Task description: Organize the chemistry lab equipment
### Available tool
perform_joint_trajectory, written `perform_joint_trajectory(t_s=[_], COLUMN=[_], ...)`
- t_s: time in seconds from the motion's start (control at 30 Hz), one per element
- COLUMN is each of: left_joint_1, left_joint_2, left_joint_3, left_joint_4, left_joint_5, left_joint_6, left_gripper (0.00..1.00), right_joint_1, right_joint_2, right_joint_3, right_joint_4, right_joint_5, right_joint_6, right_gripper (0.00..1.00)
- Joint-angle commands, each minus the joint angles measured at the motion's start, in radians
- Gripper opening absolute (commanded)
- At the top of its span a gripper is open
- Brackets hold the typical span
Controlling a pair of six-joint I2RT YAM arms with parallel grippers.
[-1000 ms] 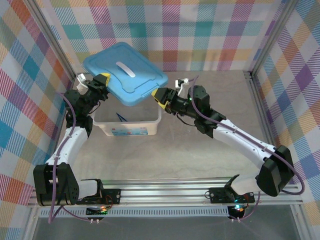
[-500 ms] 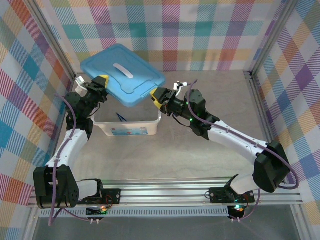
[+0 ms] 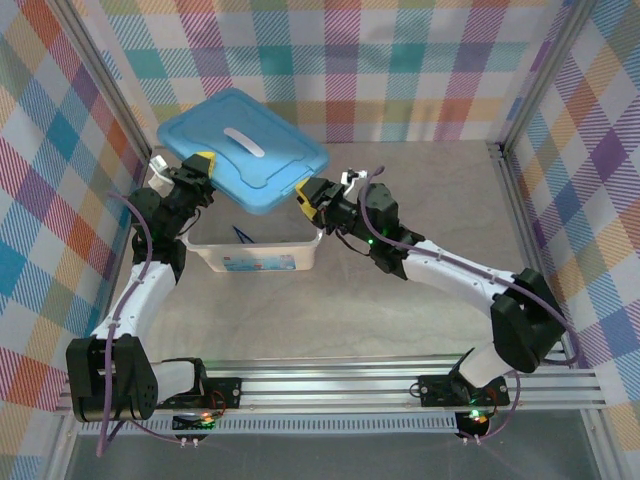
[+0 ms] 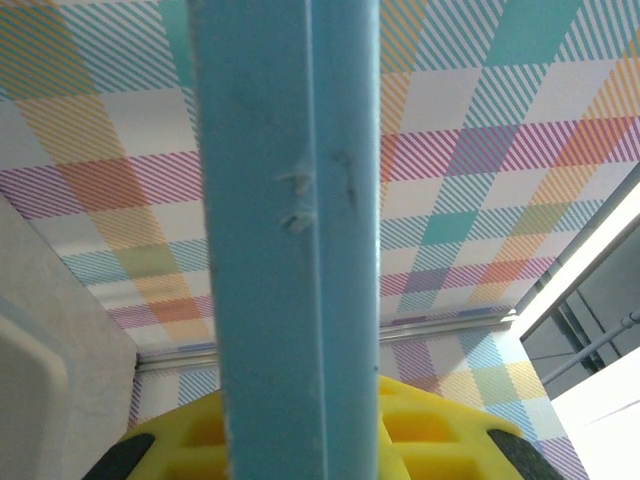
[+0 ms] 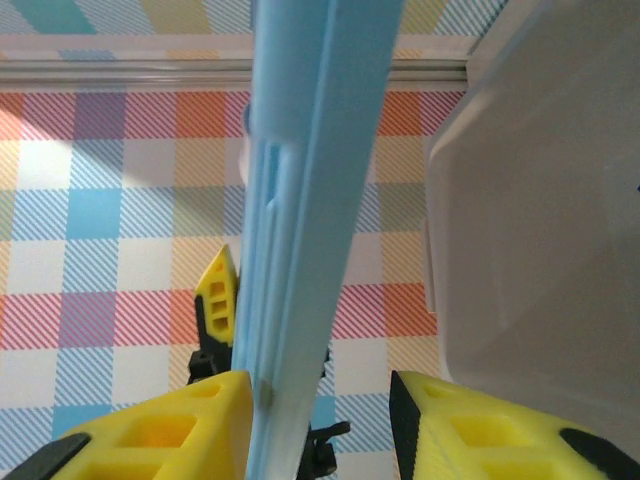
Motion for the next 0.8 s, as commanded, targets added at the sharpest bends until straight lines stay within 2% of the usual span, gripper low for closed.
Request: perform_joint_trajectory(t_s=[0.0, 0.53, 0.77], left_joint_1=[0.015, 0.016, 0.016], left_joint_2=[-0.037, -0.051, -0.063], left_joint_3=[-0.008, -0.044, -0.059], left_joint_4=[0.112, 0.129, 0.132], left_joint_5=[-0.011, -0.019, -0.028], left_joint_6=[0.018, 0.016, 0.018], left_gripper=[0.0, 0.0, 0.0], right_joint_1=[0.007, 0.011, 0.019], right_joint_2=[0.02, 0.124, 0.188], right_joint_3=[0.014, 0.084, 0.149], right_joint_4=[0.095, 0.252, 0.281], right_joint_5=[0.04, 0.059, 0.047], right_joint_6=[0.032, 0.08, 0.121], right_gripper=[0.41, 0.37, 0.3])
